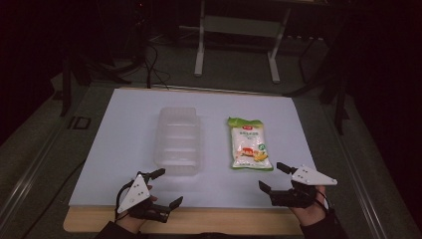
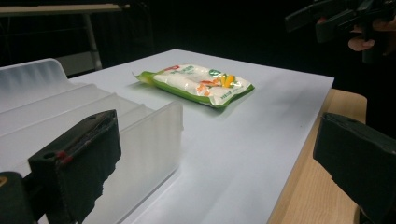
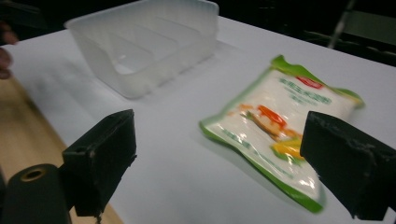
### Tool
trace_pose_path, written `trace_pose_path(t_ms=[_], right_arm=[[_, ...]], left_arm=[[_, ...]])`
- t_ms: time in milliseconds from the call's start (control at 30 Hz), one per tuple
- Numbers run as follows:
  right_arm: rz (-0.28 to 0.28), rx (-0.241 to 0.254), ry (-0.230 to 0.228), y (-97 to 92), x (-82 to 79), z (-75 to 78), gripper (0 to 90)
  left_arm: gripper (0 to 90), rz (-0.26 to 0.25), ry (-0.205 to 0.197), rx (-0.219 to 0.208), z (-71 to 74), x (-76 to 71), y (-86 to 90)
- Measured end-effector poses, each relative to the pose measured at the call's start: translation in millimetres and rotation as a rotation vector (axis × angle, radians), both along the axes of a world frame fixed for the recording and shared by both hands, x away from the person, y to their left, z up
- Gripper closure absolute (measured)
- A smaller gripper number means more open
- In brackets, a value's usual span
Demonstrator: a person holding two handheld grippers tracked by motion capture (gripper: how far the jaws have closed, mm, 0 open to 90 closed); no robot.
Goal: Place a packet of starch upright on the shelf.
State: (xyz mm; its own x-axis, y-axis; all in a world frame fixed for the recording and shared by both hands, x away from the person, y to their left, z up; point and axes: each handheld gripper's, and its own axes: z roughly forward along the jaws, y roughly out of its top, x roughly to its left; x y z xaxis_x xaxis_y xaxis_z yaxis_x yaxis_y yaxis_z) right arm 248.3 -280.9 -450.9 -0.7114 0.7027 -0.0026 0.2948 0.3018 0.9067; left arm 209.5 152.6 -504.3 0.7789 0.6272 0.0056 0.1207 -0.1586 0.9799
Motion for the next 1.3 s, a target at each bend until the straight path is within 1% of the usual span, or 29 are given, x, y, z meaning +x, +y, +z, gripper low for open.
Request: trace_pose_path(t_ms=[33,67,100,133,200,233,267,333,367,400,433,467,500,600,633,667,700,733,800,833,867,900,933,967,1000,1033,1100,1133,1300], right_arm=[[0.019,0.01,0.001,3.2,0.8,4.3,10.6],[0.019,0.01,0.001,3.2,0.8,4.3,10.6],[0.025,0.008,-0.005,4.5,1.3,6.4,10.6],[0.03,0.009,-0.022,6.4,2.6,11.2,10.1],[0.028,0.017,-0.027,6.8,3.5,13.9,10.1],[0.032,0.002,-0.039,8.9,5.2,19.0,10.1],[0.032,0.002,-0.039,8.9,5.2,19.0,10.1],[0.034,0.012,-0.058,10.1,9.4,28.0,10.1],[0.034,0.012,-0.058,10.1,9.4,28.0,10.1],[0.029,0.025,-0.084,10.3,12.2,35.5,10.1],[0.034,0.031,-0.085,10.4,14.3,39.3,10.1],[0.034,0.031,-0.085,10.4,14.3,39.3,10.1],[0.03,0.033,-0.111,10.4,18.9,46.5,10.1],[0.019,0.036,-0.118,10.4,28.1,55.4,10.1],[0.019,0.036,-0.118,10.4,28.1,55.4,10.1],[0.011,0.044,-0.122,9.7,34.8,60.4,10.1],[0.011,0.044,-0.122,9.7,34.8,60.4,10.1],[0.0,0.056,-0.122,8.4,42.2,64.9,10.1],[-0.016,0.058,-0.134,7.0,49.5,68.9,10.1],[-0.016,0.058,-0.134,7.0,49.5,68.9,10.1],[-0.018,0.06,-0.129,6.0,57.6,72.4,10.1],[-0.018,0.06,-0.129,6.0,57.6,72.4,10.1],[-0.024,0.058,-0.123,5.0,65.8,75.2,10.1],[-0.025,0.066,-0.124,4.6,69.9,76.4,10.1],[-0.025,0.066,-0.124,4.6,69.9,76.4,10.1],[-0.03,0.061,-0.114,4.6,78.7,77.9,10.2],[-0.037,0.055,-0.117,4.6,87.3,78.3,11.7],[-0.045,0.042,-0.119,4.6,91.4,78.4,12.3],[-0.068,0.05,-0.098,1.7,112.6,79.2,12.5]], left_arm=[[1.3,-0.001,0.001,-0.002,0.1,0.0,0.3],[1.3,-0.002,0.001,-0.005,0.3,-0.2,0.5],[1.3,-0.002,-0.001,-0.004,0.5,-0.3,0.8],[1.3,-0.001,-0.002,-0.004,0.5,-0.4,0.7],[1.3,-0.002,0.0,-0.003,0.5,-0.4,0.5],[1.3,-0.003,0.001,-0.002,0.4,-0.5,0.3],[1.3,-0.005,0.001,0.0,0.4,-0.6,0.2],[1.3,-0.006,0.002,0.0,0.5,-0.8,0.0],[1.3,-0.007,0.002,0.002,0.6,-0.9,0.0],[1.3,-0.007,0.001,0.001,0.7,-1.0,0.0],[1.3,-0.007,0.0,0.001,0.7,-1.1,0.0],[1.3,-0.007,0.001,0.002,0.7,-1.1,-0.1],[1.3,-0.008,0.0,0.002,0.6,-1.1,0.0],[1.3,-0.008,0.0,0.002,0.6,-1.3,-0.2],[1.3,-0.009,0.0,0.002,0.7,-1.3,-0.2],[1.3,-0.01,0.0,0.001,0.7,-1.3,-0.2],[1.3,-0.01,0.0,0.004,0.8,-1.3,-0.1],[1.3,-0.011,0.001,0.001,0.7,-1.3,-0.3],[1.3,-0.011,0.002,0.002,0.6,-1.2,-0.3],[1.3,-0.012,0.002,0.001,0.6,-1.1,-0.4],[1.3,-0.012,0.002,0.001,0.6,-1.1,-0.4],[1.3,-0.012,0.001,0.002,0.6,-1.2,-0.4],[1.3,-0.013,0.002,0.001,0.5,-1.1,-0.4],[1.3,-0.013,0.003,0.002,0.4,-1.0,-0.3],[1.3,-0.013,0.003,0.002,0.4,-0.9,-0.3],[1.3,-0.013,0.002,0.002,0.5,-0.8,-0.2],[1.3,-0.013,0.003,-0.001,0.5,-0.8,0.0],[1.3,-0.013,0.005,-0.001,0.5,-0.8,0.0],[1.3,-0.017,0.012,-0.003,0.3,-0.6,-0.1]])
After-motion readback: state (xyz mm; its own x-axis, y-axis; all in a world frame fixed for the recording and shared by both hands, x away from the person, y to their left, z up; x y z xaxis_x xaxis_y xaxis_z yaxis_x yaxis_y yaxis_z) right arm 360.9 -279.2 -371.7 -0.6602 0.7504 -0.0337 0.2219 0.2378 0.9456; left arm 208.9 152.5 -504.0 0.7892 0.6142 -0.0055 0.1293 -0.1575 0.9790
